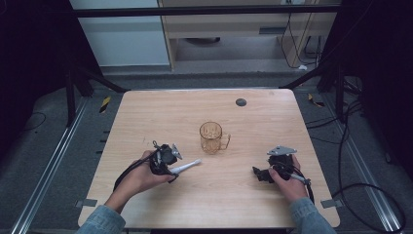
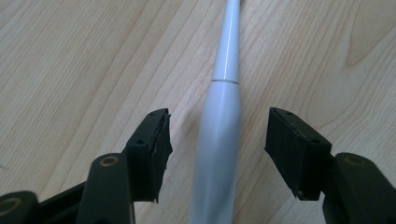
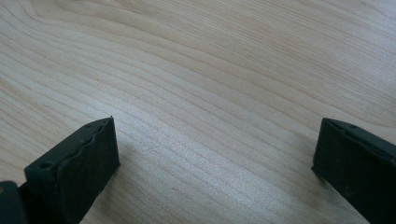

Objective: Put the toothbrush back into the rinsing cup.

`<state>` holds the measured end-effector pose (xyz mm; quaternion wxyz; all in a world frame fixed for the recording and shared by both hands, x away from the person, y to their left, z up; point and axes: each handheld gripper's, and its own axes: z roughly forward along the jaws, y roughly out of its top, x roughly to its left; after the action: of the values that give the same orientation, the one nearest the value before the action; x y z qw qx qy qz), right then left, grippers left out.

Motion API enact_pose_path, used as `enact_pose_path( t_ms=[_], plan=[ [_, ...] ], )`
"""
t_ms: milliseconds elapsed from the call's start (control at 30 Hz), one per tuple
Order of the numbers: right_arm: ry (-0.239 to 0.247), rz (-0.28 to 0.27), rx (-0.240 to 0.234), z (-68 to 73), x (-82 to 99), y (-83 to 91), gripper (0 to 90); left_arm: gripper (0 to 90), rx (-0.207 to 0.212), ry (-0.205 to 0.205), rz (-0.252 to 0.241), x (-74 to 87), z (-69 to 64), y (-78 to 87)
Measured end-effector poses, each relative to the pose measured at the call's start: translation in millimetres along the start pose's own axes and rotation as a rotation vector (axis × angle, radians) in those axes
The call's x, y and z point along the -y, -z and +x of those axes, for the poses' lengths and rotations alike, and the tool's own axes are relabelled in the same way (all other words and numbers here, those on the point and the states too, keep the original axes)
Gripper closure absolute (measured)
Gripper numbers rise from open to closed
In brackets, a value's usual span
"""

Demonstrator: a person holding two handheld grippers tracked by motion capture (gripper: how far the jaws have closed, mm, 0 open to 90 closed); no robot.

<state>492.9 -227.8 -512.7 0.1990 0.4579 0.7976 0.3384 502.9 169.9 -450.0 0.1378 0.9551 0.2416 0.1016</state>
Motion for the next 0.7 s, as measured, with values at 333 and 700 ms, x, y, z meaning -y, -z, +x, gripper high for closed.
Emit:
enact_pose_path(
  t_ms=[333, 700],
  plan=[
    [-0.001, 0.000, 0.000, 0.1, 0.0, 0.0, 0.3, 44.5, 0.029, -0.002, 0.039, 6.5, 1.5, -7.1],
    [-0.001, 0.000, 0.000, 0.1, 0.0, 0.0, 0.3, 48.9, 0.047, -0.006, 0.068, 10.6, 4.1, -10.3]
  ],
)
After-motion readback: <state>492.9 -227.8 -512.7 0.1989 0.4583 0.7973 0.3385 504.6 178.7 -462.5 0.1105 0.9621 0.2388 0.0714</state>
